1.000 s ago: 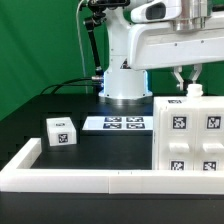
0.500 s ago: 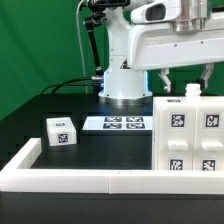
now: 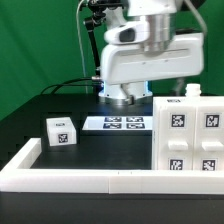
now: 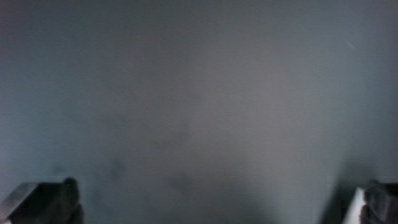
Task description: Assemble cabinet
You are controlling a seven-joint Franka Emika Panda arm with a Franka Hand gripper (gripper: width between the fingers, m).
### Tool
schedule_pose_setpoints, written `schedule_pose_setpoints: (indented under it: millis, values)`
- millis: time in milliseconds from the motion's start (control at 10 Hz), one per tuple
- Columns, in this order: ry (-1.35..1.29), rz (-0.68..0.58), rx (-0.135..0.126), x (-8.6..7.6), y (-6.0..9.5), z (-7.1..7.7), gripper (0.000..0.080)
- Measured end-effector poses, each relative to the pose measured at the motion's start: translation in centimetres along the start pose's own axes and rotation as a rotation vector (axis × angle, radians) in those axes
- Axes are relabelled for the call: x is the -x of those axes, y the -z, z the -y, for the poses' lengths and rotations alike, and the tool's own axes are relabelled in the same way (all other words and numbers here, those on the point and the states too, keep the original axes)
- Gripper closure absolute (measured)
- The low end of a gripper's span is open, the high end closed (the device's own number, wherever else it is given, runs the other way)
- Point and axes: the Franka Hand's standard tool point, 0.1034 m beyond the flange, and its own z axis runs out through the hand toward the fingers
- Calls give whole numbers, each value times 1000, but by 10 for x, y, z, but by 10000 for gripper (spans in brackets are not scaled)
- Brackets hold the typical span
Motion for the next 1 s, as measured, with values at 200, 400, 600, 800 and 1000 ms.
schedule_pose_setpoints:
  millis: [200, 400, 600, 800, 1000]
  values:
    - [53, -22, 28, 25, -9, -42, 1]
    - [60, -60, 69, 41, -10, -80, 3]
    - [70, -56, 69, 43, -9, -83, 3]
    - [70, -55, 69, 43, -10, -83, 3]
    - [75, -51, 68, 46, -11, -85, 3]
